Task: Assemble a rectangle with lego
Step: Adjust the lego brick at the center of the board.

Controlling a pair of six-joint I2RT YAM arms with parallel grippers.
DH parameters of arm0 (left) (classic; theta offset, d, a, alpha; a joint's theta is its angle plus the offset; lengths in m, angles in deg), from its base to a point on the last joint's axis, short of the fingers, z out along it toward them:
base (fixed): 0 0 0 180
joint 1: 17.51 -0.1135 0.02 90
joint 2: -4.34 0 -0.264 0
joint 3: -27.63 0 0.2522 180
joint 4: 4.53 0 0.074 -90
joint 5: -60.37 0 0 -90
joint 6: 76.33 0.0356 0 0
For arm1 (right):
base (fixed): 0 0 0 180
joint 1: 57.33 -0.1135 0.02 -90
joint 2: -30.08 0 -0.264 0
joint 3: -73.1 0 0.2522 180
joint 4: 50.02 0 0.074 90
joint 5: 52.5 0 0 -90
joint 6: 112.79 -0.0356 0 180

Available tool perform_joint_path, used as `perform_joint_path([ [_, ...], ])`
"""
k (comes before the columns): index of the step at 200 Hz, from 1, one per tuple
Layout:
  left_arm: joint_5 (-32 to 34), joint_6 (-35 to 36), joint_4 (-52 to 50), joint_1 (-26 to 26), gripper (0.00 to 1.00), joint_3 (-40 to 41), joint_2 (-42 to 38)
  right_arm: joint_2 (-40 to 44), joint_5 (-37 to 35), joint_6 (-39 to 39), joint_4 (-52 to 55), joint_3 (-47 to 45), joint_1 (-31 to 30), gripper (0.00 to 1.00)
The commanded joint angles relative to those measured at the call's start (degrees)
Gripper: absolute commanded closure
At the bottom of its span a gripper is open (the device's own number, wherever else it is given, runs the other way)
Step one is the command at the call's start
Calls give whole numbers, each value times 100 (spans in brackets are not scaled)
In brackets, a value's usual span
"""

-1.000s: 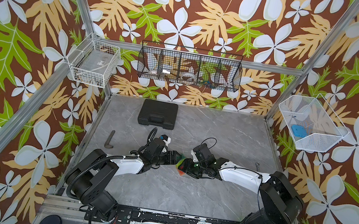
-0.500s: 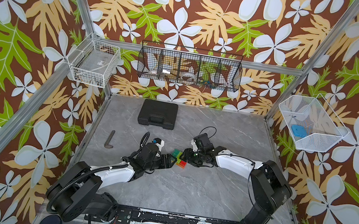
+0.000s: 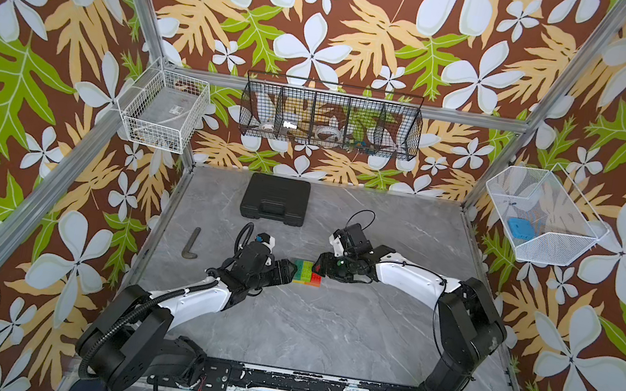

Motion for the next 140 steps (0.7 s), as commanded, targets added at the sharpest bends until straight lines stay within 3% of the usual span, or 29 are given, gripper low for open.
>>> perform_joint_path([
  [1,-47,-40,378,-8,25,13,153,-19,-100,12,75,-48,-1,41],
  [140,-331,61,701,1,39,-140,665,-358,165,-231,-348,36,-75,56],
])
